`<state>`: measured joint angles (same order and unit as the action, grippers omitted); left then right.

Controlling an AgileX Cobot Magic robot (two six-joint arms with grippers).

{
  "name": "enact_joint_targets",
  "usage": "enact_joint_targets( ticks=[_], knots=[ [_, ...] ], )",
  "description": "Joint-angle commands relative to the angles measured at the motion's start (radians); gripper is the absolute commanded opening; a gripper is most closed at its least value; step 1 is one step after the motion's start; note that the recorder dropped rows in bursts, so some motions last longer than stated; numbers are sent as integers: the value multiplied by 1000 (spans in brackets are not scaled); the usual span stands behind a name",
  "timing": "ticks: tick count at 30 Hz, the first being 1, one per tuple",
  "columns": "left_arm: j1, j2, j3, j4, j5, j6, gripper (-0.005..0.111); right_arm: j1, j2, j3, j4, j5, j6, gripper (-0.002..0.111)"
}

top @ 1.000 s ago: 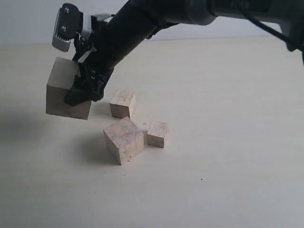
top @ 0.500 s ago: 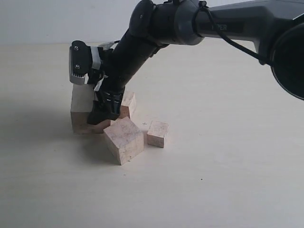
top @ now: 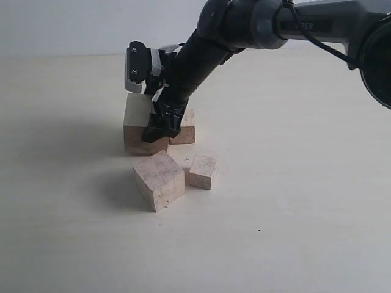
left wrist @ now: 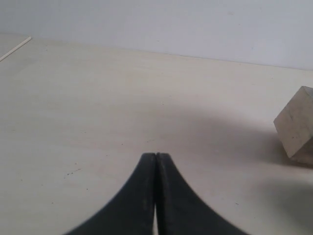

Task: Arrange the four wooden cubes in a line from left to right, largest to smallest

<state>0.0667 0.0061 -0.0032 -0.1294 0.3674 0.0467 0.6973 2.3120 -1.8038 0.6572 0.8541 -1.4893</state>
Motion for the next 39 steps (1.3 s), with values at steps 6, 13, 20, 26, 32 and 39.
enact_joint_targets(
  ticks=[6,13,20,26,32,39],
  knots=[
    [-6,-6,3,2,-11,0,0,-5,57,-50,102,-27,-3,0],
    [-6,-6,3,2,-11,0,0,-5,57,-50,103,4,-15,0],
    [-6,-6,3,2,-11,0,0,-5,57,-50,114,14,-11,0],
    [-6,-6,3,2,-11,0,0,-5,57,-50,126,14,-11,19],
    [-6,-6,3,2,-11,0,0,-5,57,-50,128,1,-11,64],
    [-6,-6,3,2,-11,0,0,-5,57,-50,128,-19,-6,81]
  ],
)
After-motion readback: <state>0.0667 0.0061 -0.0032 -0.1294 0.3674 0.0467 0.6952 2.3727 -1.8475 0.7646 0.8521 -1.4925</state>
